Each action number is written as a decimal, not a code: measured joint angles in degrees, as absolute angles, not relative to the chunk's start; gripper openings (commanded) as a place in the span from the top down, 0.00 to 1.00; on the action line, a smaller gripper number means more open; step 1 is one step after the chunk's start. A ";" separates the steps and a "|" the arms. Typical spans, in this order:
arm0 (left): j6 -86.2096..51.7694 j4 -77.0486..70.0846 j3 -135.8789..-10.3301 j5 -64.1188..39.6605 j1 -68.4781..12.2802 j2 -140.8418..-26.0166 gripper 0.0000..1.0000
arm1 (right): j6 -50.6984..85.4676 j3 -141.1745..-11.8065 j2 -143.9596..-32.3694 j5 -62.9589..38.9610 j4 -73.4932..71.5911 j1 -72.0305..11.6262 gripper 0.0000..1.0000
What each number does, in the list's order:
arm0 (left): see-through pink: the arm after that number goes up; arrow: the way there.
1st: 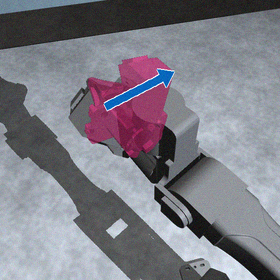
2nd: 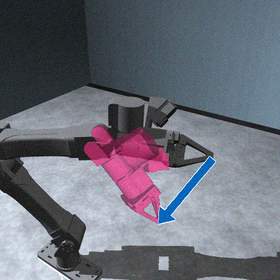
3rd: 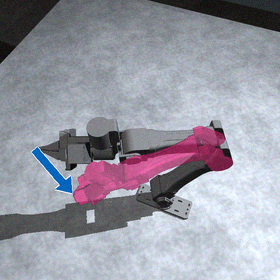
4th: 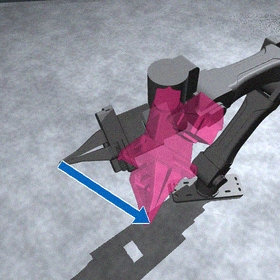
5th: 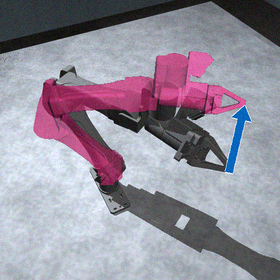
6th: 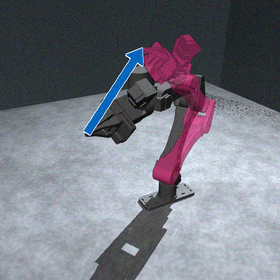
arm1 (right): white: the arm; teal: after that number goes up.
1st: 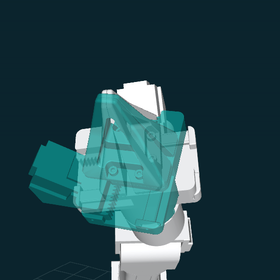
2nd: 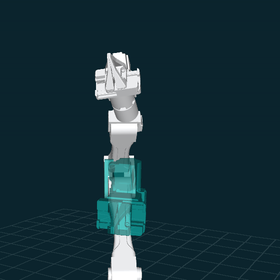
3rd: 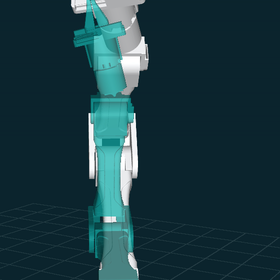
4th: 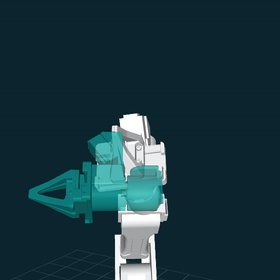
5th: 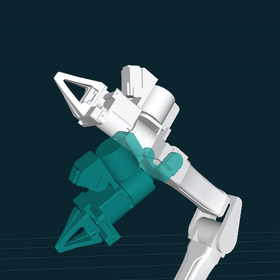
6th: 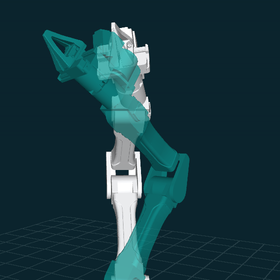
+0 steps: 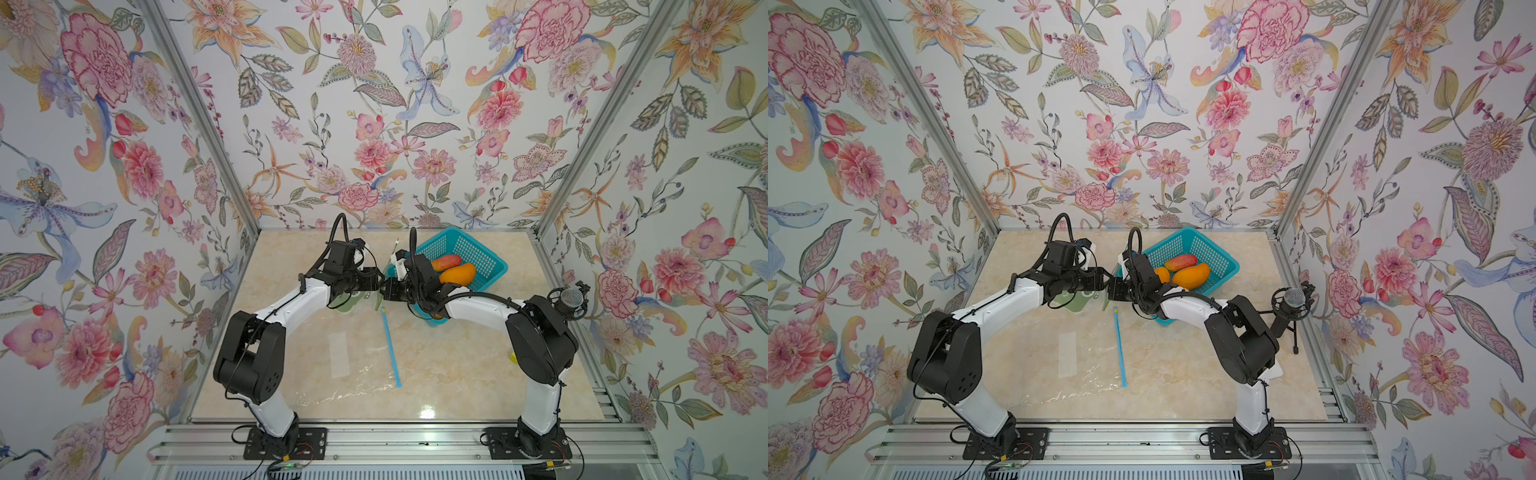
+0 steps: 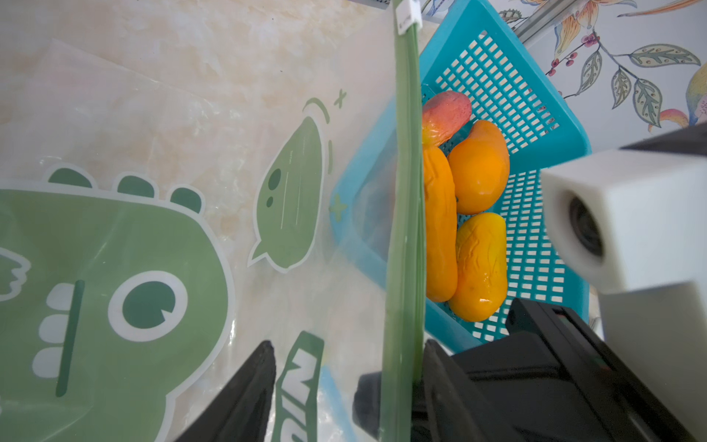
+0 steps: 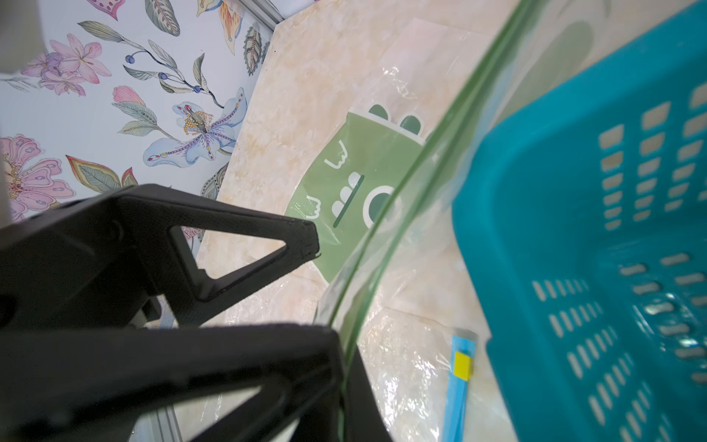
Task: Place the mango in a zip-top bag and seal the zipper
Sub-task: Open the zipper of the food storage bag.
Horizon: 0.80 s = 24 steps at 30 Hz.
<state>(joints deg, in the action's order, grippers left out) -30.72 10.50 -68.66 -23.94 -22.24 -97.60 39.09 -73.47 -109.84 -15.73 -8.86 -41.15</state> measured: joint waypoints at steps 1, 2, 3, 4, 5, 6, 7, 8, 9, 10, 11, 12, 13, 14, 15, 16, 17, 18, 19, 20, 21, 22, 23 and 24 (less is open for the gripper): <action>-30.72 10.50 -68.66 -23.77 -22.15 -97.97 0.51 | 39.09 -73.47 -109.84 -15.73 -8.86 -41.12 1.00; -30.87 10.46 -68.66 -23.62 -22.11 -98.26 0.52 | 39.09 -73.47 -109.84 -15.73 -8.84 -41.10 1.00; -30.83 10.46 -68.66 -23.55 -21.96 -98.63 0.53 | 39.09 -73.47 -109.84 -15.73 -8.82 -41.10 1.00; -30.83 10.46 -68.69 -23.51 -21.87 -98.91 0.53 | 39.09 -73.47 -109.84 -15.75 -8.82 -41.10 1.00; -30.87 10.46 -68.69 -23.51 -21.78 -99.13 0.53 | 39.09 -73.47 -109.84 -15.75 -8.80 -41.10 1.00; -30.87 10.50 -68.84 -23.53 -21.65 -99.46 0.52 | 39.09 -73.47 -109.84 -15.75 -8.80 -41.10 1.00; -30.89 10.50 -69.14 -23.55 -21.61 -99.81 0.50 | 39.07 -73.47 -109.84 -15.75 -8.82 -41.10 1.00; -30.89 10.46 -69.38 -23.55 -21.61 -100.09 0.48 | 39.07 -73.47 -109.84 -15.73 -8.80 -41.10 1.00; -31.03 10.41 -69.60 -23.57 -21.61 -100.36 0.46 | 39.07 -73.47 -109.84 -15.73 -8.80 -41.10 1.00; -31.07 10.44 -69.80 -23.57 -21.61 -100.51 0.45 | 39.05 -73.47 -109.84 -15.70 -8.75 -41.10 1.00; -31.16 10.44 -69.95 -23.59 -21.61 -100.64 0.45 | 39.05 -73.49 -109.84 -15.68 -8.69 -41.10 1.00; -31.27 10.44 -70.13 -23.66 -21.61 -100.79 0.45 | 38.96 -73.56 -109.84 -15.66 -8.60 -41.10 1.00; -31.29 10.37 -70.26 -23.73 -21.61 -100.97 0.48 | 38.83 -73.69 -109.84 -15.62 -8.40 -41.12 1.00; -31.46 10.28 -70.30 -23.77 -21.61 -101.08 0.52 | 38.68 -73.87 -109.84 -15.57 -8.14 -41.17 1.00; -31.62 10.26 -70.32 -23.79 -21.61 -101.25 0.57 | 38.54 -74.04 -109.84 -15.46 -7.88 -41.17 1.00; -31.81 10.26 -70.39 -23.79 -21.61 -101.43 0.63 | 38.44 -74.32 -109.84 -15.42 -7.46 -41.17 1.00; -31.86 10.26 -70.50 -23.77 -21.61 -101.69 0.71 | 38.35 -74.61 -109.84 -15.35 -7.05 -41.21 1.00; -31.99 10.24 -70.59 -23.68 -21.61 -101.91 0.77 | 38.22 -74.81 -109.84 -15.16 -6.87 -41.28 1.00; -32.08 10.26 -70.61 -23.55 -21.61 -102.10 0.86 | 38.17 -75.02 -109.84 -15.03 -6.76 -41.28 1.00; -32.16 10.31 -70.65 -23.51 -21.63 -102.30 0.96 | 38.17 -75.31 -109.84 -14.74 -6.61 -41.45 1.00; -32.14 10.31 -70.70 -23.03 -21.65 -102.45 1.00 | 38.15 -75.48 -109.84 -14.55 -6.57 -41.56 1.00; -31.86 10.37 -70.74 -22.24 -21.67 -102.48 1.00 | 38.15 -75.70 -109.84 -14.31 -6.35 -41.67 1.00; -32.16 10.55 -70.81 -21.32 -21.67 -102.48 1.00 | 38.15 -75.85 -109.84 -13.96 -6.02 -41.82 1.00; -32.21 10.79 -70.94 -20.08 -21.67 -102.43 1.00 | 38.06 -75.96 -109.84 -13.54 -5.61 -41.98 1.00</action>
